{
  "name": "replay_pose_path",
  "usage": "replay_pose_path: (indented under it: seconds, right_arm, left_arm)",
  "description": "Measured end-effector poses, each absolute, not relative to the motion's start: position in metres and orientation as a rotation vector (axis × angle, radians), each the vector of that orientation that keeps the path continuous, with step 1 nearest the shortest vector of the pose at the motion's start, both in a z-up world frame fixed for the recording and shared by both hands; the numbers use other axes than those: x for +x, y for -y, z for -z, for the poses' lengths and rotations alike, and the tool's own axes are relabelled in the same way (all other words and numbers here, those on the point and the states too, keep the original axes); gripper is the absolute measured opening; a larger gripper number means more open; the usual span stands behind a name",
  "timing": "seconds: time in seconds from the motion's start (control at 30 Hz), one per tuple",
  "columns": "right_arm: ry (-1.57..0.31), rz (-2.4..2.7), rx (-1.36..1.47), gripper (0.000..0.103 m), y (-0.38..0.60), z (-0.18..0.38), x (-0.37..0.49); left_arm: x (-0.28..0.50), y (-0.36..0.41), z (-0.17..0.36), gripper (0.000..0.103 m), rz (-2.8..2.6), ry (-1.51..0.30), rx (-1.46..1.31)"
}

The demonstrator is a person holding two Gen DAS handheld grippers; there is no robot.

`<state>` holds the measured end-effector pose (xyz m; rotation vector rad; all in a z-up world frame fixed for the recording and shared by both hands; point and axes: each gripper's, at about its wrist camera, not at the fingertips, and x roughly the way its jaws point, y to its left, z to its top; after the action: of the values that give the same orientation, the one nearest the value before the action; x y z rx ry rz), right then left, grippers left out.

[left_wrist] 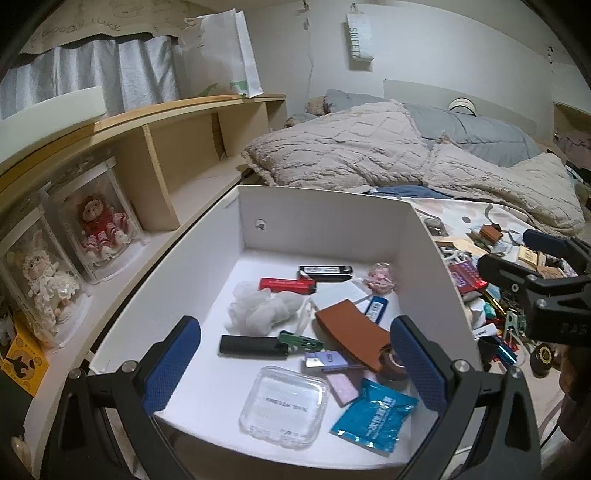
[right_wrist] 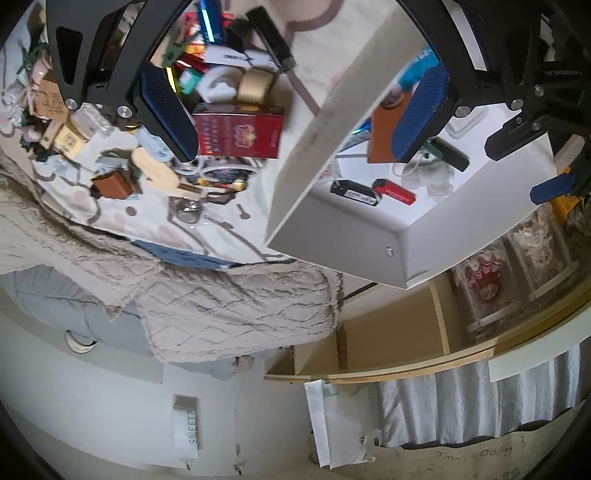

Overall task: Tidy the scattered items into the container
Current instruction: 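Withdraw both tools from the box back toward the pile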

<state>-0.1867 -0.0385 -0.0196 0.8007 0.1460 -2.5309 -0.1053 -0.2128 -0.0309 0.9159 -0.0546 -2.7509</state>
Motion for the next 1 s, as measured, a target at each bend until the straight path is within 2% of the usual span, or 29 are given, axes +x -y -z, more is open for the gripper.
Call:
replay_pose_path:
  seconds: [1.0]
  right_arm:
    - [-0.162, 2.749, 0.920, 0.103, -0.106, 0.045, -0.145]
  left_arm:
    - [-0.105, 0.102, 0.054, 0.103, 2.945, 0.108, 1.026]
